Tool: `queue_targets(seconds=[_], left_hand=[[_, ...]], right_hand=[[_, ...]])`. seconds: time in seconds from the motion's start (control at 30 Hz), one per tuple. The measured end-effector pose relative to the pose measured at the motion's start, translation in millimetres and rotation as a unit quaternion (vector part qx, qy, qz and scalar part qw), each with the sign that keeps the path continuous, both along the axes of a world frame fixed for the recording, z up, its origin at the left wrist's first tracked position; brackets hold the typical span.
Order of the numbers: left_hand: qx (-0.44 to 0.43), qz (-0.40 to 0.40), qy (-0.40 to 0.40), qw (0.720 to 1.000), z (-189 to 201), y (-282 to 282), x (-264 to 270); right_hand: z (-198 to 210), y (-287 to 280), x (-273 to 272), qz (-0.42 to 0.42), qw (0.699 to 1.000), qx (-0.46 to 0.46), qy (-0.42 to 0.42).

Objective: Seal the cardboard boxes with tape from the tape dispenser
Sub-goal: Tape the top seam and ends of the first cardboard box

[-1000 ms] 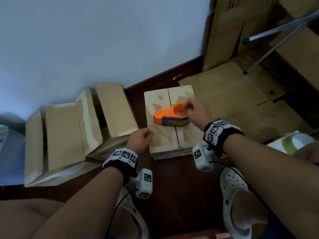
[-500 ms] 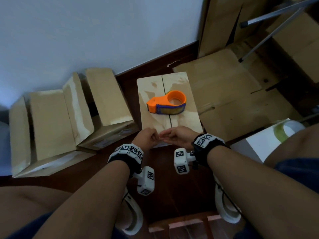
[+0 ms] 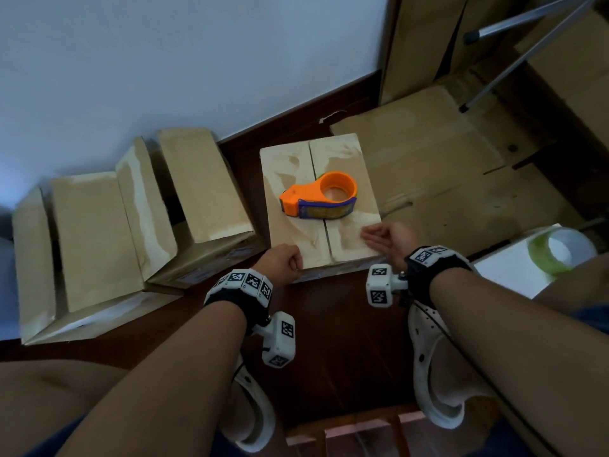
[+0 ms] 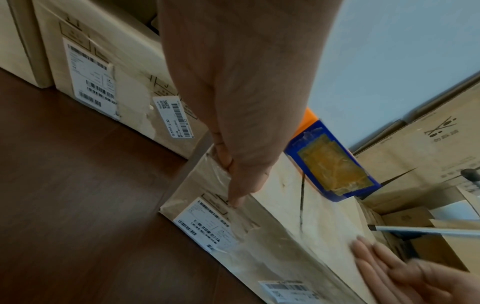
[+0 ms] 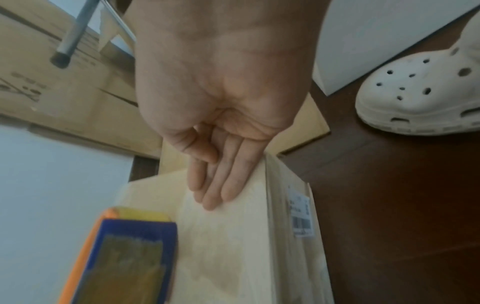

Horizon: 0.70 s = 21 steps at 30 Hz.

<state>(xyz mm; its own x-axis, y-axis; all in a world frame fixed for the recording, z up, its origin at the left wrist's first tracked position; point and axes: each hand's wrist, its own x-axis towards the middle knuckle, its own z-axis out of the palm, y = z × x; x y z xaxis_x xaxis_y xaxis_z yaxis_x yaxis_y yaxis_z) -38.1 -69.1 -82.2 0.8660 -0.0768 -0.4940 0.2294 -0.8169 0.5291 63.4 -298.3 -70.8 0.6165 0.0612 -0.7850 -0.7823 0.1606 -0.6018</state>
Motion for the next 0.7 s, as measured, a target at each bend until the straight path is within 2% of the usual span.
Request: queue_targets(seconds=[0.07,0.1,0.17,0.2,0.23,0.3,0.37,0.43,0.47,0.5,0.57,0.7], left_hand=[[-0.004,-0.001,0.004,1.0,-0.8,1.7,1.2],[-0.003,-0.002,0.005,1.0,-1.2,2.2,1.9],[0.005,-0.005,0.001,1.0,-1.9,1.6,3.2],[0.014,-0.007,-0.003,1.0,-2.3,0.4,3.7],[0.028,-0.012,-0.009,0.999,-2.7,-1.3,3.8],[0.065,-0.029,-0.022,0.997,-3.3,-5.6,3.1],[0.098,-0.053,-0.038,0.993,-3.8,-8.5,2.4],[0.116,-0.074,-0.048,0.989,-3.8,-9.1,2.2],[0.12,-0.084,-0.048,0.988,-3.6,-8.7,2.5],[0.123,-0.092,-0.048,0.987,-3.4,-8.0,2.9],[0.127,-0.1,-0.047,0.986,-4.2,-7.0,4.7],[0.129,-0.107,-0.032,0.985,-4.4,-6.3,8.6]], right_hand=[[5.5,-6.4,3.1,-0.006,1.0,-0.022,-0.017],[6.1,-4.5,1.4,0.016,0.999,-0.036,-0.025],[4.8,7.1,-8.0,0.101,0.989,-0.08,-0.073],[2.0,14.2,-13.5,0.167,0.967,-0.131,-0.14],[-0.7,20.6,-17.8,0.253,0.921,-0.197,-0.221],[2.4,34.2,-26.2,0.444,0.775,-0.298,-0.337],[5.3,45.4,-29.9,0.584,0.646,-0.329,-0.366],[7.2,53.3,-32.5,0.66,0.543,-0.36,-0.375],[4.1,55.3,-33.5,0.675,0.501,-0.378,-0.388],[1.2,56.5,-35.2,0.681,0.473,-0.39,-0.401],[-6.2,59.3,-38.3,0.686,0.446,-0.411,-0.402],[-11.8,68.0,-38.6,0.686,0.44,-0.431,-0.388]])
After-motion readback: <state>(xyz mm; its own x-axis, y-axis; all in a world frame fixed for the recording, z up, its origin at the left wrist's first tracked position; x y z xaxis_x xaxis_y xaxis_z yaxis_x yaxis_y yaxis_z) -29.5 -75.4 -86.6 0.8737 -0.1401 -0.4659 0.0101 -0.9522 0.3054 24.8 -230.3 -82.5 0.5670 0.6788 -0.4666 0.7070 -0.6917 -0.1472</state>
